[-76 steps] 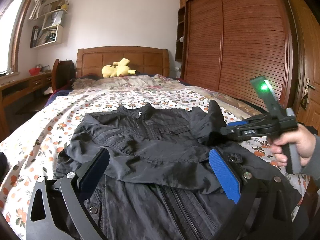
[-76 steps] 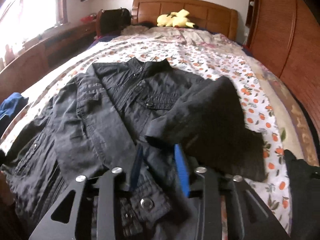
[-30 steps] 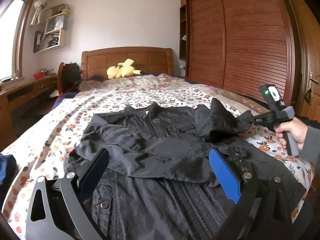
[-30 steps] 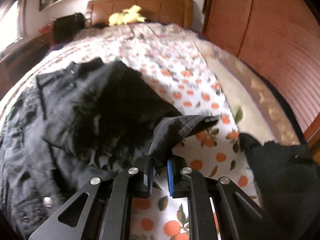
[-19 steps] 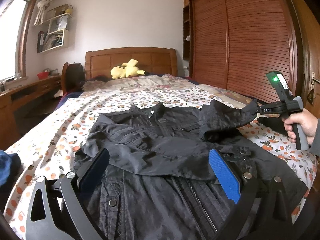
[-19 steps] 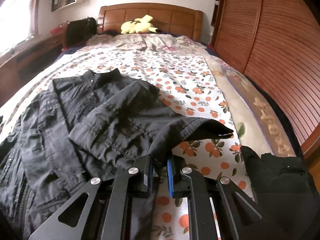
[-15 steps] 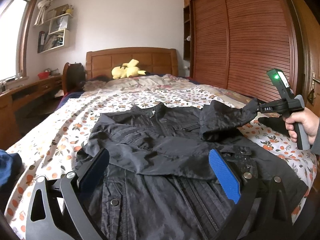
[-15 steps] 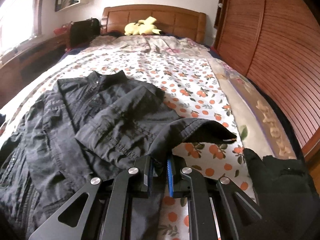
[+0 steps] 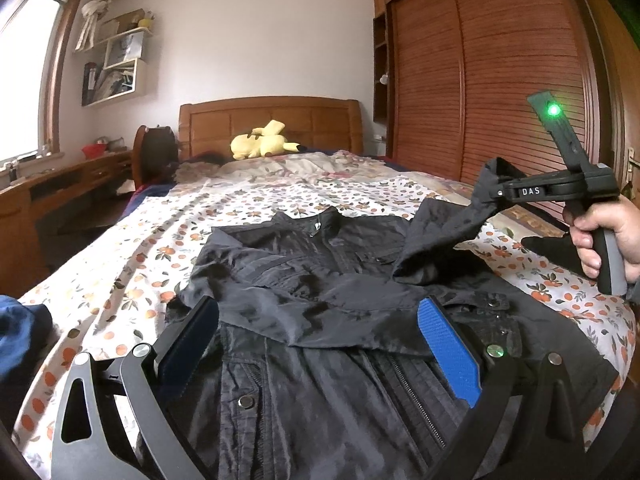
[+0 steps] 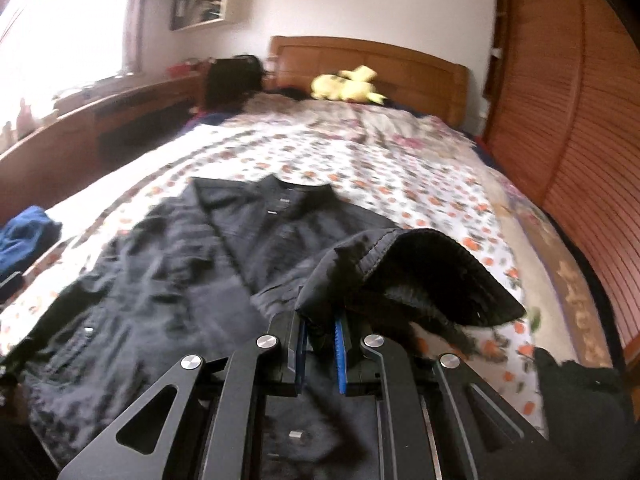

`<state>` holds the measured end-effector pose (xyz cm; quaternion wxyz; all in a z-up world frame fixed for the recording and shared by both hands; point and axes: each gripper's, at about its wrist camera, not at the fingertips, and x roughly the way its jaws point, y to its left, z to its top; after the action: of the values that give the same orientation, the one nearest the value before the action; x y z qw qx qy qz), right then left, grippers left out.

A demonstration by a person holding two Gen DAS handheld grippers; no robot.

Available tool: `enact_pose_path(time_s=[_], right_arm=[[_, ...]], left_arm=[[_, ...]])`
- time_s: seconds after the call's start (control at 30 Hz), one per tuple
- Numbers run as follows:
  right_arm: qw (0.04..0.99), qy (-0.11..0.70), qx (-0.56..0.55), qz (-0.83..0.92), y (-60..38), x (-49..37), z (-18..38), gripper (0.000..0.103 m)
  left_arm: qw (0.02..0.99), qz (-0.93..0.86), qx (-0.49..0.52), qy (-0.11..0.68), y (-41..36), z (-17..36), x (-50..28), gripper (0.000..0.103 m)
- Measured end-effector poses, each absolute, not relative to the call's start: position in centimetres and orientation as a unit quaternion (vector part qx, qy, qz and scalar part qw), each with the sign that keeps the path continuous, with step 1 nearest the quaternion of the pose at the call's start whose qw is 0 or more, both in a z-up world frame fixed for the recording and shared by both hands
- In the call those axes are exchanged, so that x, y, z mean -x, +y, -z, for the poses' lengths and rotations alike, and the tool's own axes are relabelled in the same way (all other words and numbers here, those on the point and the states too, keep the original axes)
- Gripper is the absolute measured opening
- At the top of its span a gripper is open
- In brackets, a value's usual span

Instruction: Fold large clothes

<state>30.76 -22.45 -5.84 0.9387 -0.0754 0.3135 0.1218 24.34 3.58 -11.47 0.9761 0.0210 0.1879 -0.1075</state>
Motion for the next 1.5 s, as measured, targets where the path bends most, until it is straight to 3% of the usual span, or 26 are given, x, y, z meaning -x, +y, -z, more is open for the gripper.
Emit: enact_pose_path(time_s=[0.6, 0.83, 1.1, 1.5], right_arm=[[0.904, 0.347, 0.043, -0.246, -15.0, -23.7, 8.9, 0.011], [0.907, 0.354, 0.066, -0.217, -16.9, -21.6, 9.6, 0.031], [0.931, 0.312, 0.071, -0.177, -21.4, -18.9, 8.5, 0.037], [0.936, 0.318, 0.051, -0.144, -27.7, -19.3, 12.9, 0.037]], left_arm=[[0.978, 0.086, -0.022, 0.190, 4.8, 11.5, -23.8, 0.100], [0.978, 0.084, -0.030, 0.190, 4.3, 11.7, -23.5, 0.100], [0.975, 0.094, -0.050, 0.197, 1.6, 12.4, -23.1, 0.100], [0.957, 0.140, -0.075, 0.241, -5.4, 14.3, -22.4, 0.100]])
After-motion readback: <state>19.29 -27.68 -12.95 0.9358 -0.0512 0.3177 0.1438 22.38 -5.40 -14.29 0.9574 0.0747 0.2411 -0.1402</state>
